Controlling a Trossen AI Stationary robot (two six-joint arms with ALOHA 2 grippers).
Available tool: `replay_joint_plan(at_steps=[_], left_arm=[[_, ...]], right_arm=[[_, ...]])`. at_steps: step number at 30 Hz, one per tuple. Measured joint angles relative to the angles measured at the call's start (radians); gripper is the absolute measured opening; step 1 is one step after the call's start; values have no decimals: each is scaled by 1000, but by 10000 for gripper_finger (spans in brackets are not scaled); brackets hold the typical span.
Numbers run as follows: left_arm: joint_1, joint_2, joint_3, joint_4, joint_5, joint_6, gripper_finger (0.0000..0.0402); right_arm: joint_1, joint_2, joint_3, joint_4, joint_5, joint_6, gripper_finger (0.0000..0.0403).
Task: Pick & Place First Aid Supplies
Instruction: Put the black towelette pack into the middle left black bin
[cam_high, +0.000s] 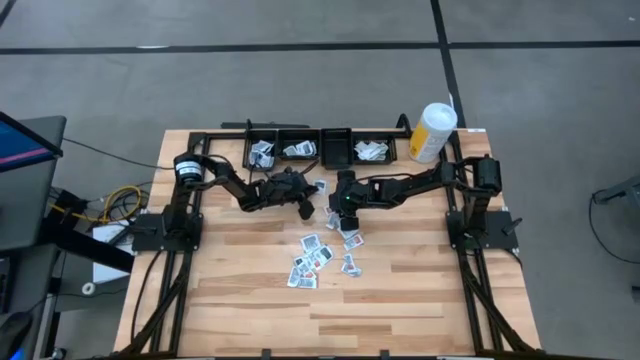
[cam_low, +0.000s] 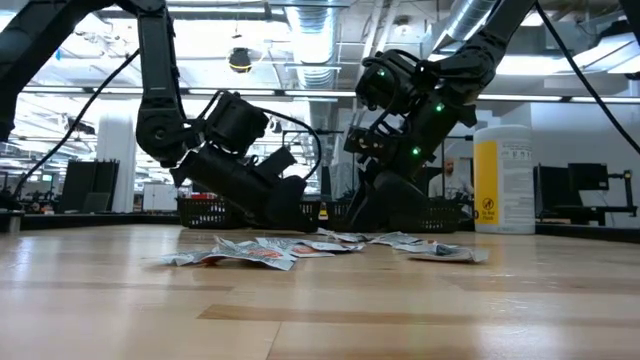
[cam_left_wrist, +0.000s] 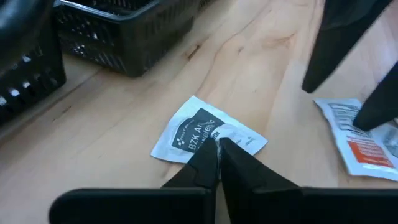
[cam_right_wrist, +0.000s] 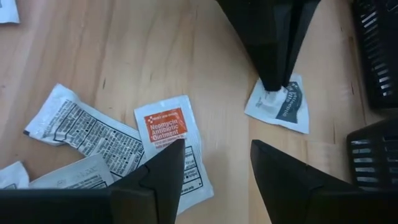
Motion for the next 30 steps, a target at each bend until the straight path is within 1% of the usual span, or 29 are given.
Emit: replay_joint_plan(at_steps=[5,8,10,12,15,17,20,23,27,30], left_arm=[[-35,-87,-8,-61,19,8,10],[-50,-181,-7,-79,-12,56,9],[-51,-243,-6,-121,-60,97,9],[-48,-299,-9,-171,-131,142,10],[-31,-380,-6,-167,-239,217,12],[-4,-418,-6,-167,-268,258,13],[58,-449,-6,-159,-239,270,16],[140,-454,-5,-155,-143,258,21],[242,-427,-5,-152,-20,232,27],[303,-399,-5,-150,20,229,30]], right_arm=[[0,0,0,0,0,0,178],[0,0,0,0,0,0,177],[0,0,0,0,0,0,176],[0,0,0,1,0,0,176],[0,0,0,3,0,0,178],[0,0,0,3,-2,0,178],[0,0,0,5,-17,0,175],[0,0,0,28,-24,0,173],[0,0,0,42,-24,-3,174],[0,0,0,42,-24,-2,173]])
